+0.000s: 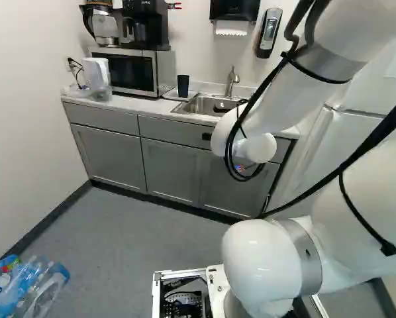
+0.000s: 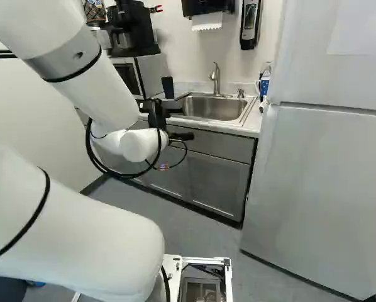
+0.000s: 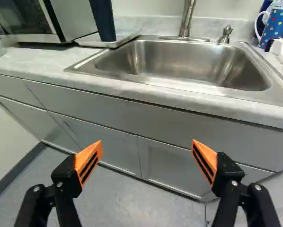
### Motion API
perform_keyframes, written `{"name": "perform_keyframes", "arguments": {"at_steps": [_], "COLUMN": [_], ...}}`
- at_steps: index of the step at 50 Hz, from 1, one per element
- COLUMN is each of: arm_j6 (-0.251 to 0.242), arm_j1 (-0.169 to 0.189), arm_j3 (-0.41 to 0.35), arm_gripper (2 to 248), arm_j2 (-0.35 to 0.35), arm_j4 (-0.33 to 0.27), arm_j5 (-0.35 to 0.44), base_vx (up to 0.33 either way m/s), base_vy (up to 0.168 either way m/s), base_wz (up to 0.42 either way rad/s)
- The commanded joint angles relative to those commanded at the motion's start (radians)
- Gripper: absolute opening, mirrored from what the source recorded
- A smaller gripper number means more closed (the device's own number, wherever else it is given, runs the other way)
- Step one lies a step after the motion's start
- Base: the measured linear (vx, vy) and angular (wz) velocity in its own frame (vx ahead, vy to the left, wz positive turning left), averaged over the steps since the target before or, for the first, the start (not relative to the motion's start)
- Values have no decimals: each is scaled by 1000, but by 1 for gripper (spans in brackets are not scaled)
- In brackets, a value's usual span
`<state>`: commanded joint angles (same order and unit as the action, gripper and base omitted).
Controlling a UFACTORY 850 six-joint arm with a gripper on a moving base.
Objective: Rinse the cup and place it in the tray
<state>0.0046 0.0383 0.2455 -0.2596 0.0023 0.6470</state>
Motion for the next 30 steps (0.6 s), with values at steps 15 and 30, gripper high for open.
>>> {"name": "perform_keyframes", "arguments": {"at_steps": [15,30], "arm_j6": [-2,-3], "arm_j1": [-16,-28], "arm_j3": [-66,-115], "arm_gripper": [247,247], "arm_j2": [-8,-14], "arm_j4": [-1,-2], "arm_j5": [94,163], "base_vx": [0,0], "base_vy": [0,0], "base_wz": [0,0]}}
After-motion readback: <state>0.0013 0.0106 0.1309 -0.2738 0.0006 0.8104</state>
